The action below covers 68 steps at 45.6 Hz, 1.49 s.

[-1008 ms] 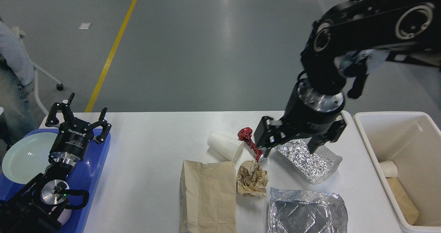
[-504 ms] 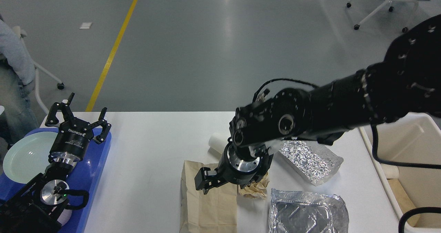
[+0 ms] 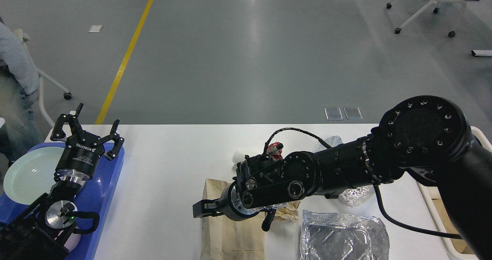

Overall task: Tidy desktop
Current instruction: 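Lower the right gripper onto the brown paper bag and grasp it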

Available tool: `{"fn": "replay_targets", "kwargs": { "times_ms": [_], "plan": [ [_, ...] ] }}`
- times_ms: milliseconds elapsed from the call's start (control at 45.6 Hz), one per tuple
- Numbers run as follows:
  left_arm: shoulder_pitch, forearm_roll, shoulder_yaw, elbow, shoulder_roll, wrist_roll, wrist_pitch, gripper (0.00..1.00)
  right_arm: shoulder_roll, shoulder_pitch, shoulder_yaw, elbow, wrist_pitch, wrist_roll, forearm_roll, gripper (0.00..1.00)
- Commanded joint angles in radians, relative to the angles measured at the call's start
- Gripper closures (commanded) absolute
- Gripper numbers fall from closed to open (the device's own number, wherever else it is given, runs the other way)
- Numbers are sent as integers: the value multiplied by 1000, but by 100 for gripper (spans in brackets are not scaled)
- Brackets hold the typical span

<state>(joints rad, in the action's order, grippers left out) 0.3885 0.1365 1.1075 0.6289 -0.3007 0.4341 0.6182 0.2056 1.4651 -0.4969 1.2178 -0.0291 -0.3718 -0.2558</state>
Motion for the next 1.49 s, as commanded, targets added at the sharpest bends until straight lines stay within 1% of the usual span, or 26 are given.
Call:
{"fn": "replay_targets", "kwargs": {
  "times_ms": [0,110,460,548,701,745,789,811,833,877,899,943,964,1008,1074,1140,1227,1403,1469],
  "plan": [
    [1,0,0,0,0,0,0,4,0,-32,4,-1,34,-2,-17,0],
    [1,0,0,0,0,0,1,4,-2,-71,21,0,60,-2,-17,0],
    [0,0,0,0,0,0,2,4,-5,-163,31,-20,64,-2,-68,0],
    [0,0,0,0,0,0,2,4,-6,-215,29,-63,64,-1,-76,0],
    [0,0,0,0,0,0,2,4,-14,-305,29,-113,63,1,-163,0],
    [0,0,0,0,0,0,2,4,-14,-308,29,-113,61,1,-174,4],
    [1,0,0,0,0,0,2,4,-12,-308,29,-112,61,2,-180,6],
    [0,0,0,0,0,0,2,4,-12,-308,29,-110,61,2,-183,10],
    [0,0,0,0,0,0,2,4,-11,-308,28,-110,61,1,-186,17],
    [1,0,0,0,0,0,2,4,-8,-307,28,-109,61,1,-183,34],
    [0,0,0,0,0,0,2,4,-6,-307,28,-106,63,1,-172,44],
    [1,0,0,0,0,0,2,4,-2,-308,26,-101,61,1,-162,67],
    [0,0,0,0,0,0,2,4,-2,-308,26,-98,57,1,-154,76],
    [0,0,0,0,0,0,2,4,0,-310,26,-97,57,1,-129,86],
    [0,0,0,0,0,0,2,4,0,-310,26,-100,58,2,-83,96],
    [1,0,0,0,0,0,2,4,0,-307,26,-100,58,4,-77,100],
    [1,0,0,0,0,0,2,4,1,-302,26,-97,67,2,-63,100],
    [1,0,0,0,0,0,2,4,5,-298,26,-95,22,7,-48,100],
    [1,0,0,0,0,0,2,4,3,-272,23,-95,-35,4,-49,100]
  ]
}}
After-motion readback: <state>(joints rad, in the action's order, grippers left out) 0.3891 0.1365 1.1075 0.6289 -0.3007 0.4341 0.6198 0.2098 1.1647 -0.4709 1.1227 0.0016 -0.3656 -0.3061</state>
